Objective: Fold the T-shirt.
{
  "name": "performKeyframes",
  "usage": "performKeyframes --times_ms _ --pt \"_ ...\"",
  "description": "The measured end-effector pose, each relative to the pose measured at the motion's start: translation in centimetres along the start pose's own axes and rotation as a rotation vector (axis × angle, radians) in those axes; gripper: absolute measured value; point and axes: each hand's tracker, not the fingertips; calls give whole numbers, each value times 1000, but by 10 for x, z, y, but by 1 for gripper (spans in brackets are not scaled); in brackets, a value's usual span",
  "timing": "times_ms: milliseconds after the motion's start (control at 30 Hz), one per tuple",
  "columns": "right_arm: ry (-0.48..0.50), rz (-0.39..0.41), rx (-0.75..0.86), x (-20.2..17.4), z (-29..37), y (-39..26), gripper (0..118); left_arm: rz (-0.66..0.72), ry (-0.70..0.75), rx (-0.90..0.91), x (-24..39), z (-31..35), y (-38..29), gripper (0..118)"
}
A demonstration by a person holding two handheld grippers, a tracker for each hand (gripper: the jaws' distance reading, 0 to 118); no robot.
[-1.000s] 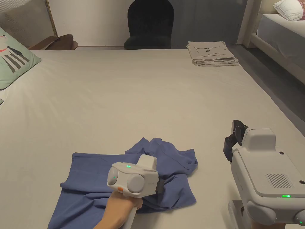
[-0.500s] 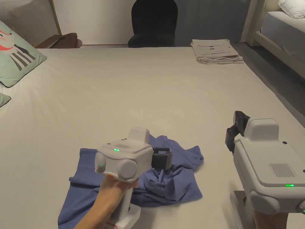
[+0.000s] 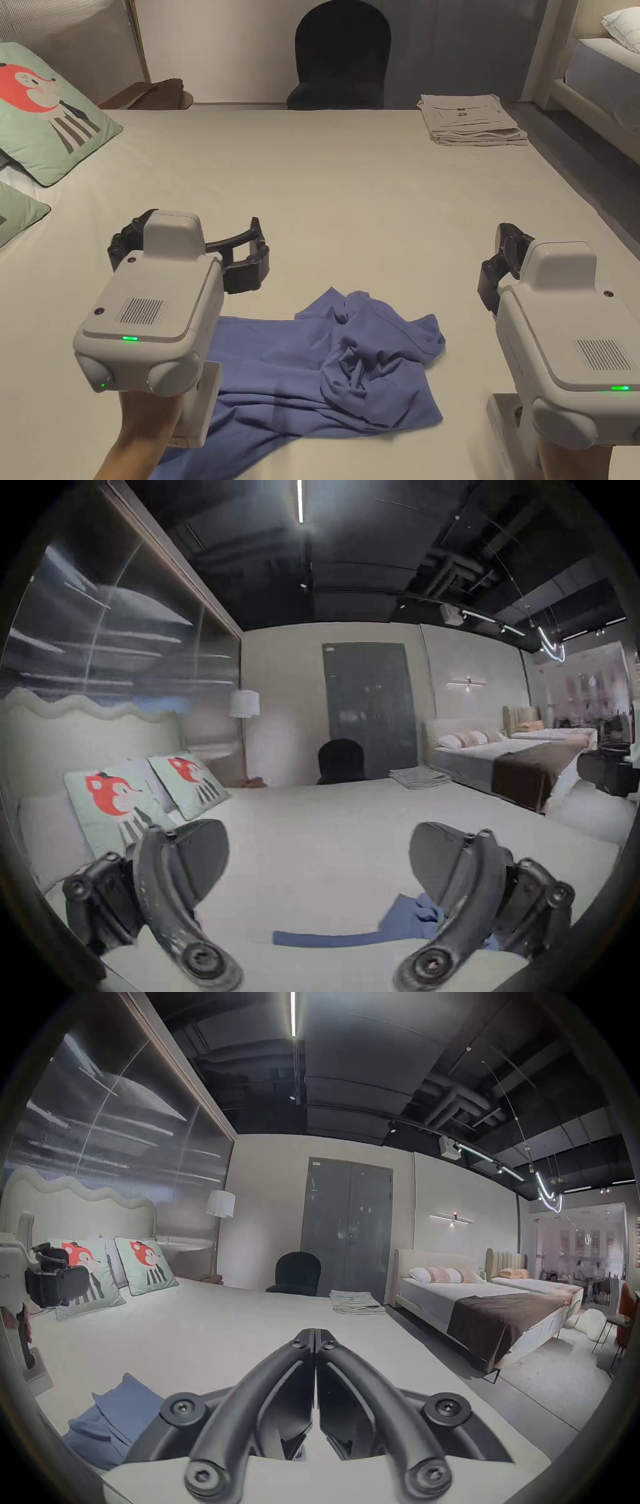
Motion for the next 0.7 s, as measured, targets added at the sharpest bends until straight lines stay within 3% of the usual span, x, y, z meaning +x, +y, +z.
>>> performKeyframes --times_ms 67,133,167,200,500,700 --pt "7 0 1 -2 0 1 0 -6 13 9 -7 1 -3 74" --pt "11 0 2 -4 0 2 0 -20 30 -1 -10 1 -5 25" --pt "13 0 3 -4 0 2 0 -25 40 -9 -12 -1 -7 7" --pt "14 -1 4 -5 0 2 0 -22 44 -9 -13 -2 -8 0" --pt "18 2 5 -6 1 3 0 10 60 -50 -17 -3 -12 0" --pt "22 -4 -6 -5 0 -1 0 115 -16 -409 -28 -11 -31 0"
